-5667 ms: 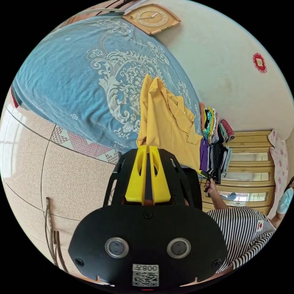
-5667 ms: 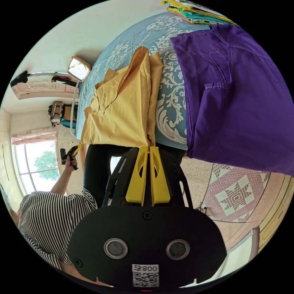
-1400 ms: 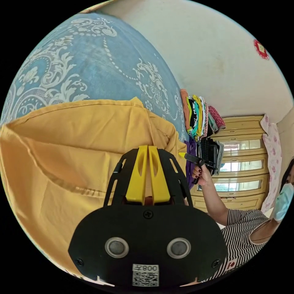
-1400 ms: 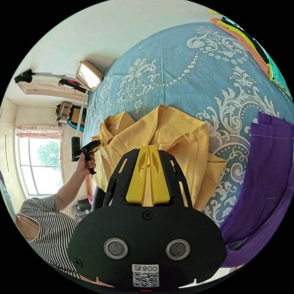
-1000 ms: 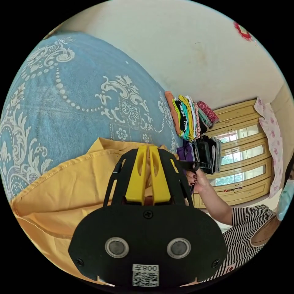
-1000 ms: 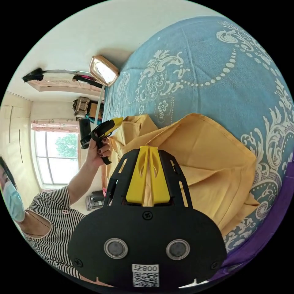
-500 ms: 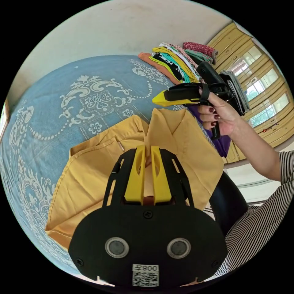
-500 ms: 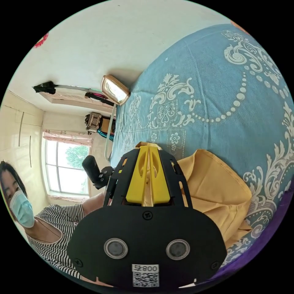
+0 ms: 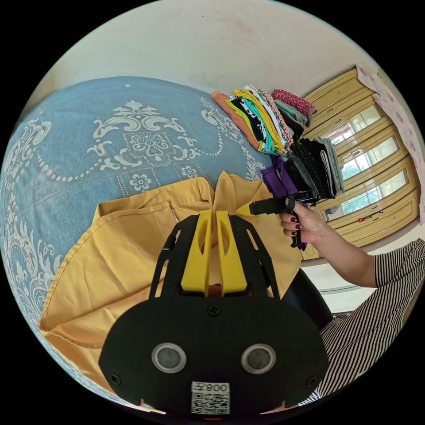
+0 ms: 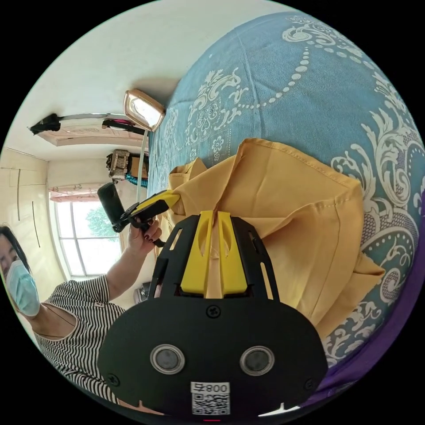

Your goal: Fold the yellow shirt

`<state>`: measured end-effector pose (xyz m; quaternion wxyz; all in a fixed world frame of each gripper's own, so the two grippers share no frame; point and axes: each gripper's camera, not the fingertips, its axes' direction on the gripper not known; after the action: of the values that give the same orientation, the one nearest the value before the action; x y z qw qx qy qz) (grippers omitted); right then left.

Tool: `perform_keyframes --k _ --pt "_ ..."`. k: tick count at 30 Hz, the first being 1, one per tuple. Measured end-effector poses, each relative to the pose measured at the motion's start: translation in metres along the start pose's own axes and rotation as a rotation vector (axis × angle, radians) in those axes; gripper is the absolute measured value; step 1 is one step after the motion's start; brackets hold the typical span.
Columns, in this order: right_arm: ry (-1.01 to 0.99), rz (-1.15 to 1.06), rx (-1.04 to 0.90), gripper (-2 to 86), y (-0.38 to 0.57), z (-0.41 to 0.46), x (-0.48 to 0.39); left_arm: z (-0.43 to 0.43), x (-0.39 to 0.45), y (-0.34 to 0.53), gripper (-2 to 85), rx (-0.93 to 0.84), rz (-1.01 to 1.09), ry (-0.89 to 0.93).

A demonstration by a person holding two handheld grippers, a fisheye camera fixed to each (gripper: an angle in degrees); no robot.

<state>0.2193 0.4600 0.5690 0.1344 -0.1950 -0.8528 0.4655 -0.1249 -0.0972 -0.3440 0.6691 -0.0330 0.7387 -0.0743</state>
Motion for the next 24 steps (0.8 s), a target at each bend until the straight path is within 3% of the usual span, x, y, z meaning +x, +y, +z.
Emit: perform_keyframes --k 7,13,19,24 --pt "-0.146 0.009 0.012 0.3 -0.013 -0.008 0.008 -0.035 0.013 0.014 1.6 0.086 0.009 -0.016" --pt "-0.25 -0.005 0.055 0.1 -0.03 -0.021 0.002 -0.025 0.041 0.012 0.7 -0.024 0.103 -0.039" --pt "-0.306 -0.039 0.134 0.2 -0.042 -0.043 -0.017 -0.052 0.019 -0.025 0.8 0.06 -0.042 -0.062" --pt "-0.221 -0.133 0.15 0.7 -0.015 -0.066 -0.043 -0.107 0.011 -0.003 2.3 0.089 -0.062 -0.043"
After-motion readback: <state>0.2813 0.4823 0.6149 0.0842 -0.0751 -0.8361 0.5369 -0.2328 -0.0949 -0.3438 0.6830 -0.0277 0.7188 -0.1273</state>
